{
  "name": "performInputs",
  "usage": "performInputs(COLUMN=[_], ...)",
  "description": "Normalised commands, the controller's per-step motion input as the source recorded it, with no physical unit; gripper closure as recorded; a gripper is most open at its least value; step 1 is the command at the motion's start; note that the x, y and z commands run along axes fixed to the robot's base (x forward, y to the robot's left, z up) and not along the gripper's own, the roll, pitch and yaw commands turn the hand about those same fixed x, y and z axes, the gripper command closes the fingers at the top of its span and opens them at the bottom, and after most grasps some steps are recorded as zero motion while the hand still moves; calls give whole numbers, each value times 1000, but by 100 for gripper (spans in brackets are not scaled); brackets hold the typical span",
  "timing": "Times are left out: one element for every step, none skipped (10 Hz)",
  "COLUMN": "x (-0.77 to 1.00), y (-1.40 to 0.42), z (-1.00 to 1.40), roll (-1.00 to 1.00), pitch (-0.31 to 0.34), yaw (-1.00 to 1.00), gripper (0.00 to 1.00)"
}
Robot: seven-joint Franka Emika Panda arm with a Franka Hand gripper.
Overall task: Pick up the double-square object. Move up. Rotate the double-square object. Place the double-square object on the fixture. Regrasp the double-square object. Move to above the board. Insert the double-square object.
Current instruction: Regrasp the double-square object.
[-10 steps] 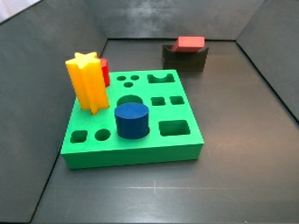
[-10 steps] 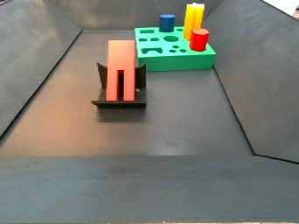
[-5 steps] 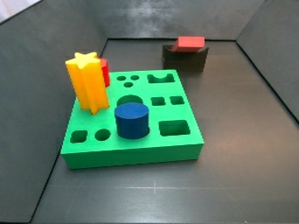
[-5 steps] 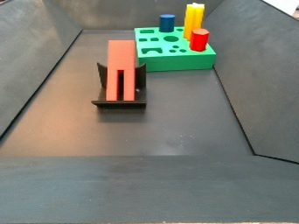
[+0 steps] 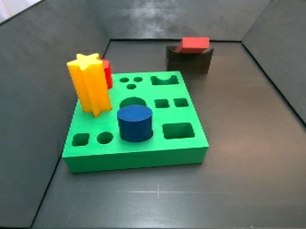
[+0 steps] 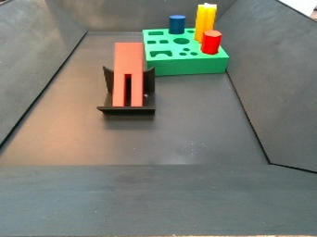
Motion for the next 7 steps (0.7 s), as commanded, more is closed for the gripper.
performInputs(x=[0,7,20,31,40,57,69], y=[-20,-19,-23,-23,-28,-33,-33], z=[6,8,-3,-3,3,-1,-7], roll=[1000,1000,1000,1000,1000,1000,1000], pitch=[-15,-11,0,8,19,39,59], yaw=[24,24,25,27,30,35,40], gripper=[0,0,0,0,0,0,0])
